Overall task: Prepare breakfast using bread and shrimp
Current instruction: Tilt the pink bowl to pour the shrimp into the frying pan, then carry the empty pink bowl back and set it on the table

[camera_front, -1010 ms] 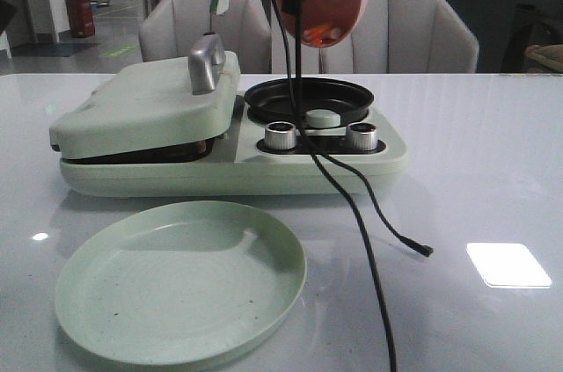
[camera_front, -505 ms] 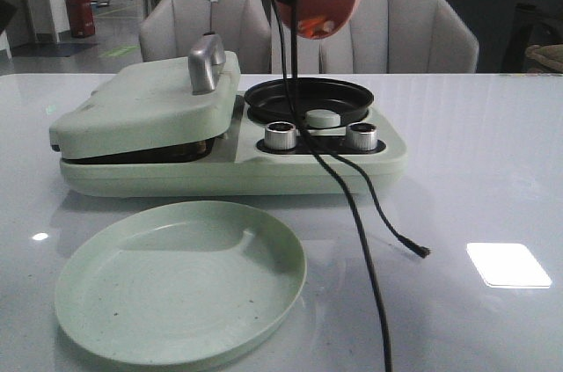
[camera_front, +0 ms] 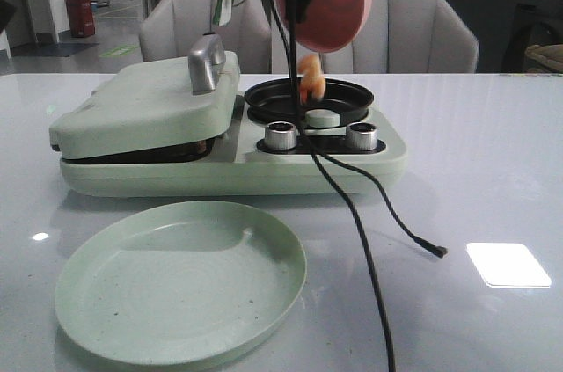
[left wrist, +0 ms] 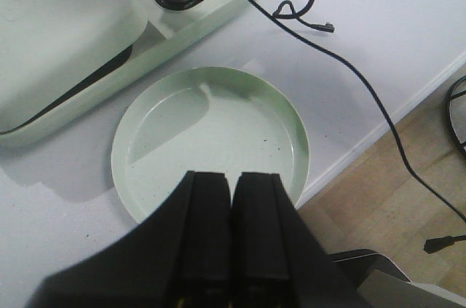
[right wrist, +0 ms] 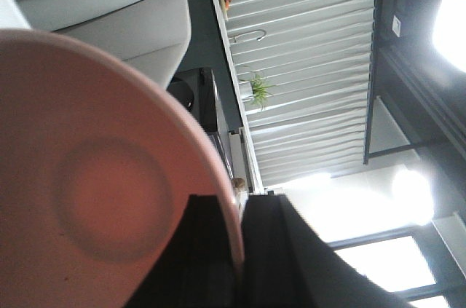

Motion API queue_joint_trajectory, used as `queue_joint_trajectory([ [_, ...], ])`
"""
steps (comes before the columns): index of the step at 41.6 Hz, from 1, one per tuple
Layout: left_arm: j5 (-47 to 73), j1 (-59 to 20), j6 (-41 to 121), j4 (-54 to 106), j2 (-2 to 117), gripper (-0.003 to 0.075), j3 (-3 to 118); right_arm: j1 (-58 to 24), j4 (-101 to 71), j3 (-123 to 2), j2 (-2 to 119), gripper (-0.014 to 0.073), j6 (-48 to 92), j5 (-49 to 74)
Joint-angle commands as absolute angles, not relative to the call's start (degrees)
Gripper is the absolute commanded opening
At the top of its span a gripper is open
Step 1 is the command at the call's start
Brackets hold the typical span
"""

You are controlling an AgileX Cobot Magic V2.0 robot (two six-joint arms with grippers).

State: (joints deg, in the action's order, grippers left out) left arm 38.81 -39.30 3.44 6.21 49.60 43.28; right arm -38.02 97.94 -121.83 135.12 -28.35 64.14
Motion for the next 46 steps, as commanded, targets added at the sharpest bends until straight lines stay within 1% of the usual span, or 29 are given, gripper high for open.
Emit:
queue_joint_trajectory([
  [1,34.94,-39.77,2.91,6.45,49.24,0.0101,45.02,-38.41,102.02,-123.76,128.84,0.0045,-31.74,66.86],
  [5,34.94,-39.77,2.91,6.45,49.24,0.0101,45.02,-37.79,96.77,-123.17,130.40,0.0045,-31.71,61.46],
  [11,34.94,-39.77,2.91,6.45,49.24,0.0101,45.02,-37.73,103.81,-123.16,132.59,0.0045,-30.01,68.10],
  [17,34.94,-39.77,2.91,6.45,49.24,0.0101,45.02,-37.73,103.19,-123.73,129.40,0.0045,-31.63,68.39],
  [20,34.94,-39.77,2.91,6.45,49.24,0.0101,45.02,-37.73,100.20,-123.73,126.91,0.0045,-31.58,68.13],
  [23,34.94,-39.77,2.91,6.21,49.24,0.0101,45.02,-37.55,94.10,-123.73,123.80,0.0044,-30.83,67.83],
  [31,35.06,-39.77,2.91,5.01,49.24,0.0101,45.02,-33.10,65.43,-122.26,113.85,0.0044,-27.28,65.97],
  [33,35.06,-39.77,2.91,5.01,49.24,0.0101,45.02,-31.49,60.61,-119.83,111.49,0.0044,-27.01,64.92],
  [37,35.25,-39.77,2.91,5.01,49.24,0.0101,45.02,-27.63,51.05,-111.13,104.06,0.0044,-26.96,59.26],
  [46,35.18,-39.77,2.91,5.01,49.24,0.0101,45.02,-18.09,35.35,-86.46,88.59,0.0044,-25.74,47.93],
])
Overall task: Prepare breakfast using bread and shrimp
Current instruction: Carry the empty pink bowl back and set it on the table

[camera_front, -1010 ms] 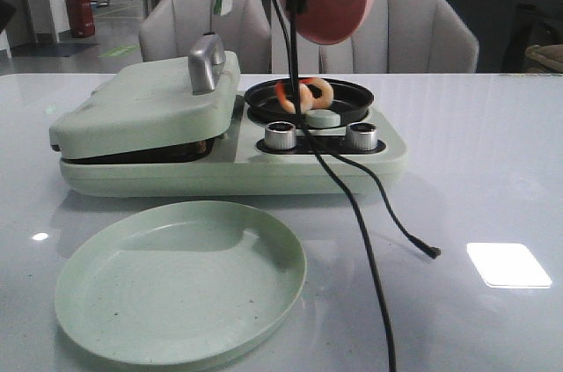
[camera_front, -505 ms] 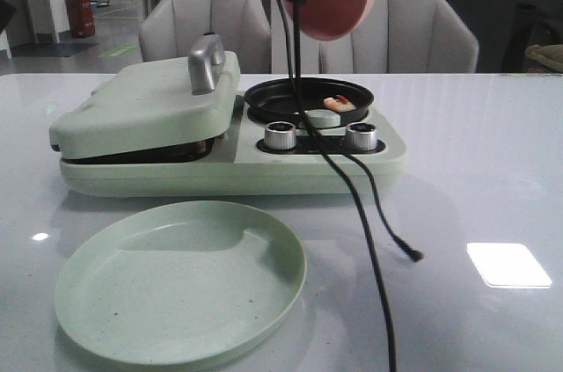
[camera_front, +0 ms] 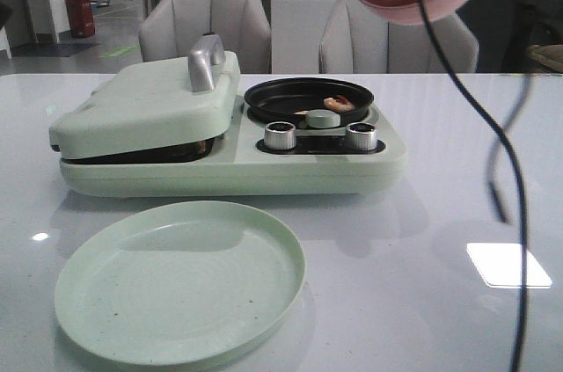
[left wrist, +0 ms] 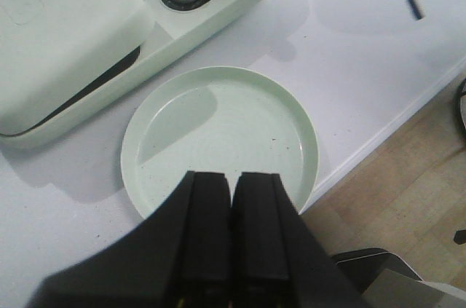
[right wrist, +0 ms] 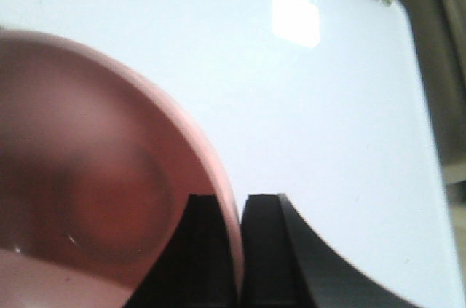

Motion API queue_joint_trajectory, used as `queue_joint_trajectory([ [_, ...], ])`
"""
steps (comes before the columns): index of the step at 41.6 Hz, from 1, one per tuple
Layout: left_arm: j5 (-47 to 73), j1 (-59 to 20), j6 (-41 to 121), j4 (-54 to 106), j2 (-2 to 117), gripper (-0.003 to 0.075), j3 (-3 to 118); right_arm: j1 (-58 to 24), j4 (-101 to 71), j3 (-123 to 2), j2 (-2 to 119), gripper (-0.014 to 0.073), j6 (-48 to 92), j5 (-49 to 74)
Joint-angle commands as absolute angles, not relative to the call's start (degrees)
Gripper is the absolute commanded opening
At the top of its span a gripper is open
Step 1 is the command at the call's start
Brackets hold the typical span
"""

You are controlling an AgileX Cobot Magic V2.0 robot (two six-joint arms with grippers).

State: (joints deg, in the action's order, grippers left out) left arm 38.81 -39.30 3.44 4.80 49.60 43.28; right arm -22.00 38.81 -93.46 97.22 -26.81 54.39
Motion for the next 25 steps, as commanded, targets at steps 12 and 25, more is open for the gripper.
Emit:
queue_joint_trajectory([
  [12,35.18,-39.77,2.91,5.01,49.24,0.0101,45.02,-1.55,15.40,-59.03,76.42,0.0044,-15.67,39.96],
  [25,35.18,-39.77,2.91,6.06,49.24,0.0101,45.02,8.04,-9.35,-52.95,81.75,0.0044,5.18,32.53],
])
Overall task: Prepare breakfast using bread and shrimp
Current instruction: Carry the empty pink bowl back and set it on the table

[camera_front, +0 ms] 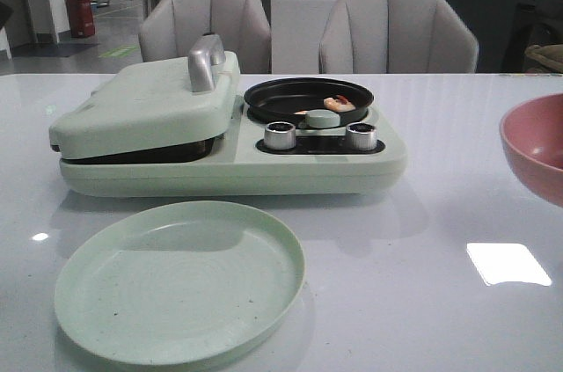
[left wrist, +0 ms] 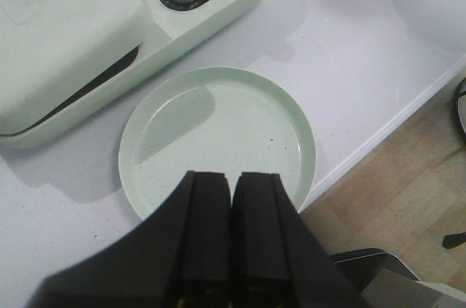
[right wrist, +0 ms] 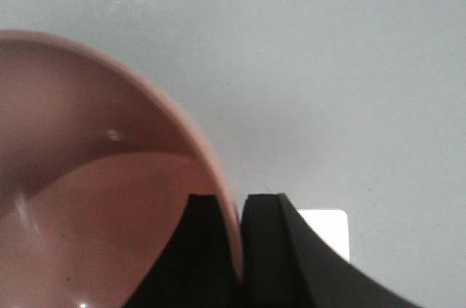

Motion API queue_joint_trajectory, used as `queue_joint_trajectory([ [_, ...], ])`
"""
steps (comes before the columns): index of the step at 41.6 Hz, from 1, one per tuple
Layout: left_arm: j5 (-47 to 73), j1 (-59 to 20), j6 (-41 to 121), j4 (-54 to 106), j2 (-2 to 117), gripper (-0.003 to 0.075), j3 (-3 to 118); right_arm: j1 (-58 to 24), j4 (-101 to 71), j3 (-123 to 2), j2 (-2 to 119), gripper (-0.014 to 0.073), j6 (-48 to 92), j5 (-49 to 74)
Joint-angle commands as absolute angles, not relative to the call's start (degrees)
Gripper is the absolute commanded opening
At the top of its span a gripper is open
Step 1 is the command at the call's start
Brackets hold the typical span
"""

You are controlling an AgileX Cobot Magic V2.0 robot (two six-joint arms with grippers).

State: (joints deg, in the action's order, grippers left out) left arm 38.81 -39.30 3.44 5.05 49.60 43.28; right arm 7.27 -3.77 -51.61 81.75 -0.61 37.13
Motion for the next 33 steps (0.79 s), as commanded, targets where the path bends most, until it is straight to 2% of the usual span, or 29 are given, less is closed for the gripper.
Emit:
queue_joint_trajectory([
  [1,35.18,-39.77,2.91,6.06,49.24,0.0101,45.02,8.04,-10.02,-52.95,82.36,0.0044,6.30,32.36],
  [13,35.40,-39.77,2.91,6.06,49.24,0.0101,45.02,7.97,-11.46,-52.95,90.30,0.0062,7.54,29.39],
  [16,35.82,-39.77,2.91,6.06,49.24,0.0101,45.02,7.97,-11.33,-53.02,91.34,0.0124,7.54,29.55],
  [21,36.42,-39.77,2.91,6.06,49.24,0.0101,45.02,7.97,-11.25,-53.07,91.22,0.0318,7.54,28.95],
  [25,36.42,-39.77,2.91,6.06,49.24,0.0101,45.02,7.97,-11.20,-54.32,90.51,0.0414,7.54,29.74],
  [33,36.42,-39.77,2.91,6.55,49.24,0.0101,45.02,6.27,-10.27,-57.35,84.95,0.0409,7.54,33.76],
])
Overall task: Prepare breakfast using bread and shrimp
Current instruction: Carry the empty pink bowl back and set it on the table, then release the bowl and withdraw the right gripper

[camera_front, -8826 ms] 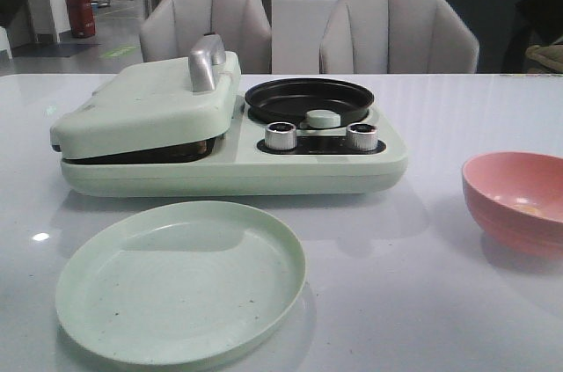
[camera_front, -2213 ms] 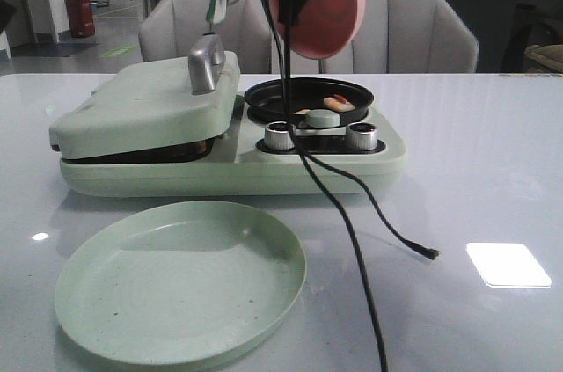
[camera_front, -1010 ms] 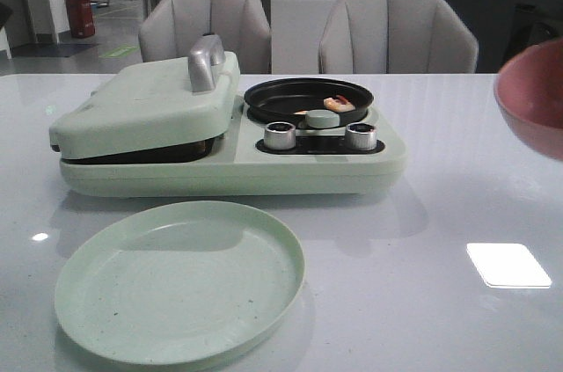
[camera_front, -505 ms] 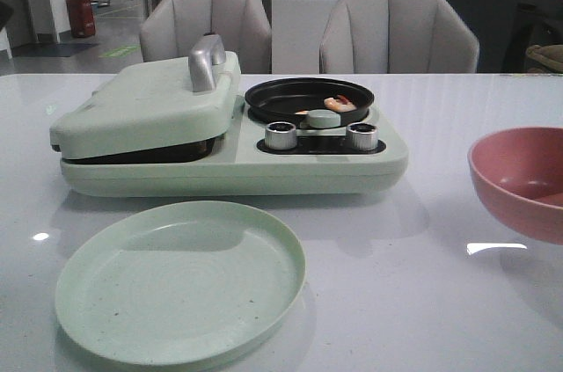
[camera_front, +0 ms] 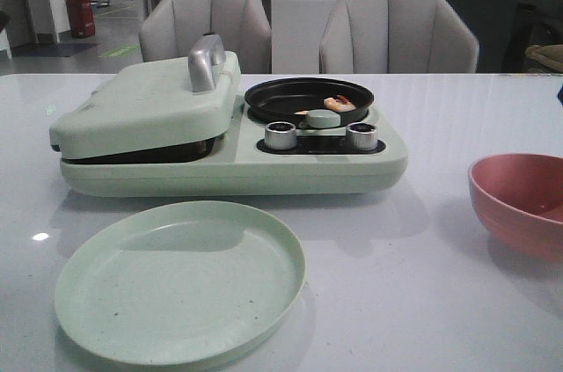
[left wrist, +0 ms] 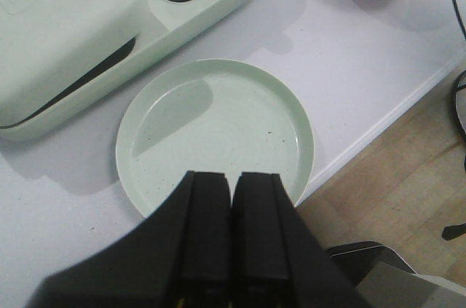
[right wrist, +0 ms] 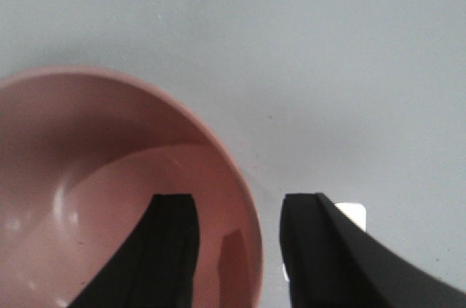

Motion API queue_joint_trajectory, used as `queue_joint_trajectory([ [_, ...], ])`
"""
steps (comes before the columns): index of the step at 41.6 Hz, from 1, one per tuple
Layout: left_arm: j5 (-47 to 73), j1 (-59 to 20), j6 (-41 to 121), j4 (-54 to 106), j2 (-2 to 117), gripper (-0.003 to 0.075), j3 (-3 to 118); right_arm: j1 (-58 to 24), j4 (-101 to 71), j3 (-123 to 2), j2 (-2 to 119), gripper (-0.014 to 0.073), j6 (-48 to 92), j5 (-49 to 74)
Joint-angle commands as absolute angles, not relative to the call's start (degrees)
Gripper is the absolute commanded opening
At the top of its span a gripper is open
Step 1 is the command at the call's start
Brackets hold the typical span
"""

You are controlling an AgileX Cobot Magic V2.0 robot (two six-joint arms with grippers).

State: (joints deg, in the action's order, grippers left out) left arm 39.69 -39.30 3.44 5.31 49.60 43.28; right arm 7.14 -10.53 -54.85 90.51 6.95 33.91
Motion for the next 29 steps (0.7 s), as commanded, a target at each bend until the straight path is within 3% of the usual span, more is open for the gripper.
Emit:
queue_joint_trajectory([
  [1,36.42,-39.77,2.91,6.55,49.24,0.0101,45.02,5.49,-10.13,-57.40,83.53,0.0409,7.54,33.73],
  [18,36.42,-39.77,2.91,6.68,49.24,0.0101,45.02,-16.49,-6.62,-56.50,62.51,0.0409,7.48,39.46],
  [29,36.42,-39.77,2.91,6.68,49.24,0.0101,45.02,-17.87,-4.53,-47.82,47.68,0.0409,2.43,44.28],
])
